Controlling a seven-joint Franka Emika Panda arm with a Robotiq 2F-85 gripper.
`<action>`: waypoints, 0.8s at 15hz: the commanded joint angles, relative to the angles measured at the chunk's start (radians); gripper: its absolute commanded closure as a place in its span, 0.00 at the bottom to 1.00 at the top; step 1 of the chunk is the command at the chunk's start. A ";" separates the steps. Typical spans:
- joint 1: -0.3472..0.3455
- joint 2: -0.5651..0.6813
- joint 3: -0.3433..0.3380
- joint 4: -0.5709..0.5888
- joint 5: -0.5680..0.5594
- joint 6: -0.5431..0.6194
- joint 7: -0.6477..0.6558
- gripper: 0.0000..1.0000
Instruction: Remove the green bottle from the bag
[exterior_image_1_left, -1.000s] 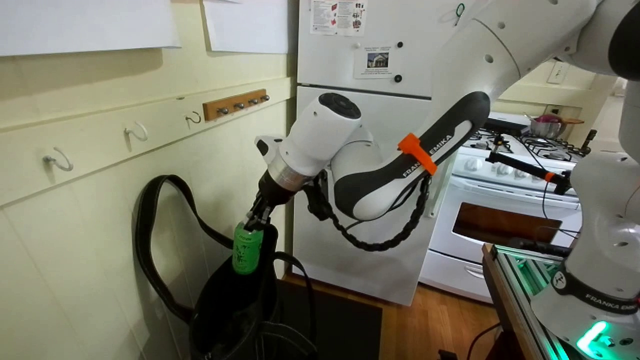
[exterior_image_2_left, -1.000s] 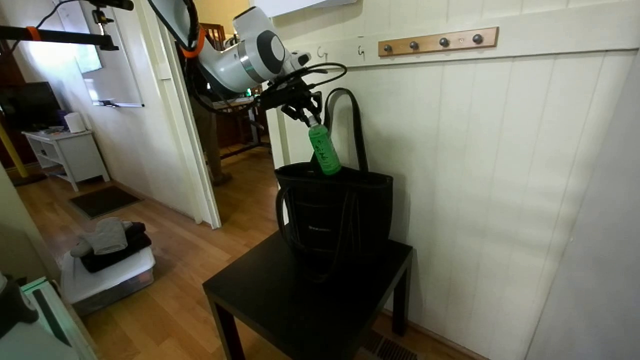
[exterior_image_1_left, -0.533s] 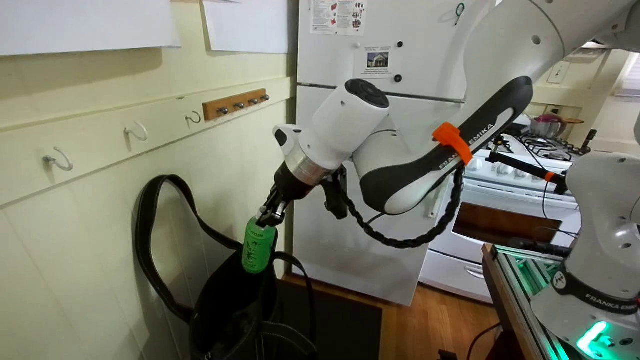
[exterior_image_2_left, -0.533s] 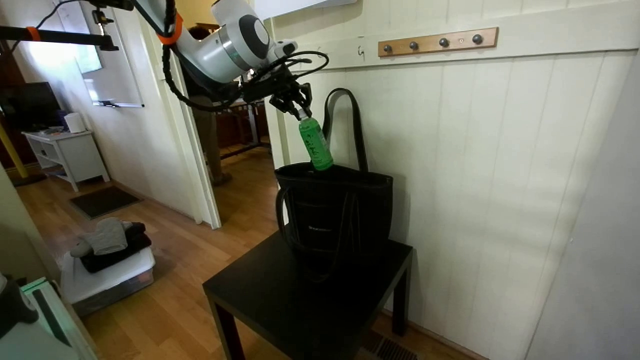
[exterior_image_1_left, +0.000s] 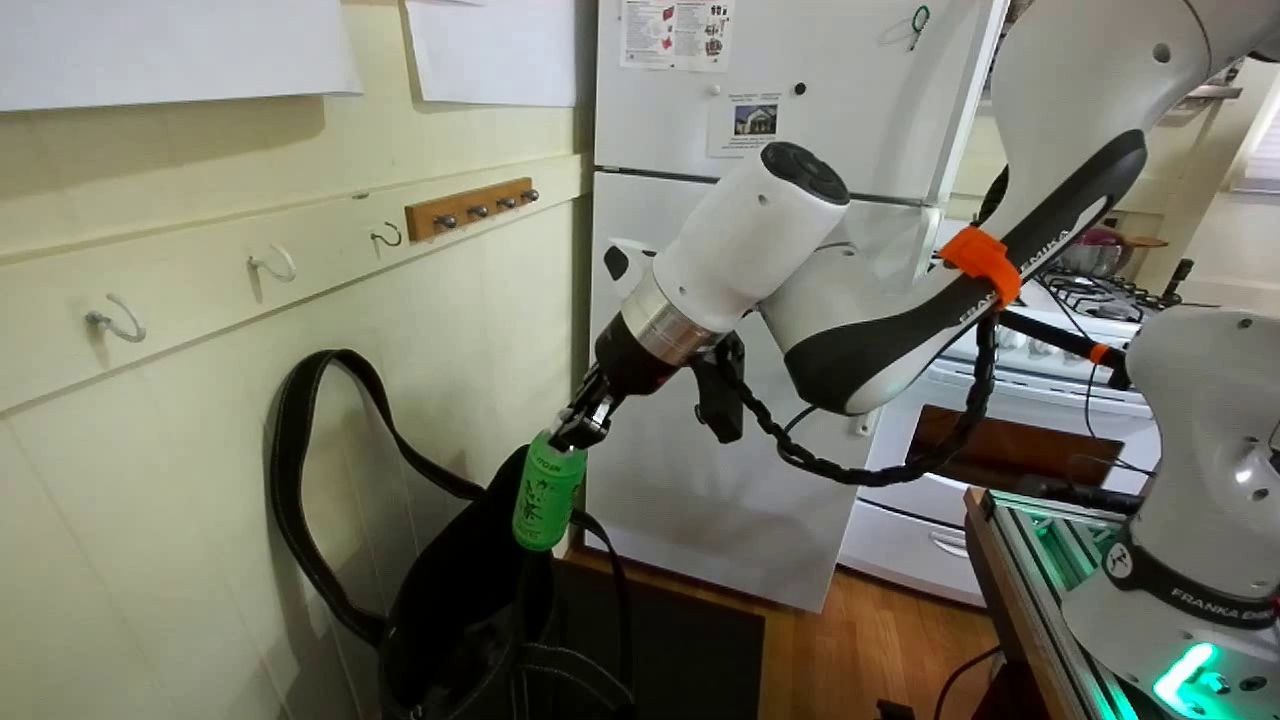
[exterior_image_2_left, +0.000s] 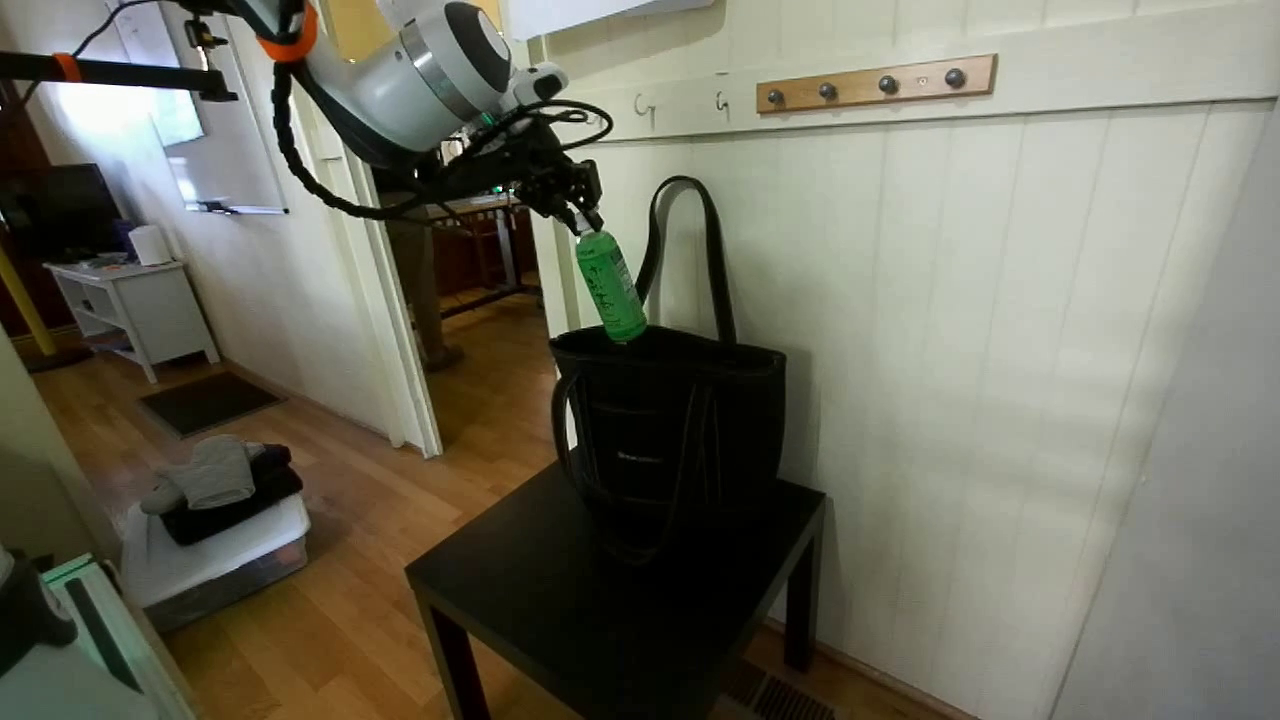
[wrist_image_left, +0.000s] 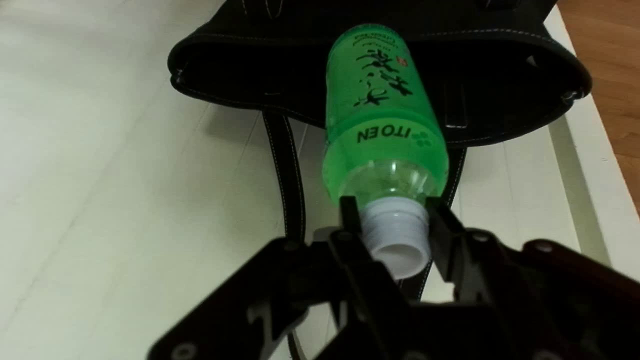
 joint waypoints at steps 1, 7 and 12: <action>0.053 -0.071 -0.048 -0.095 -0.077 0.030 0.148 0.88; 0.053 -0.078 -0.062 -0.207 -0.092 0.175 0.277 0.88; 0.021 -0.069 -0.028 -0.343 -0.025 0.351 0.263 0.88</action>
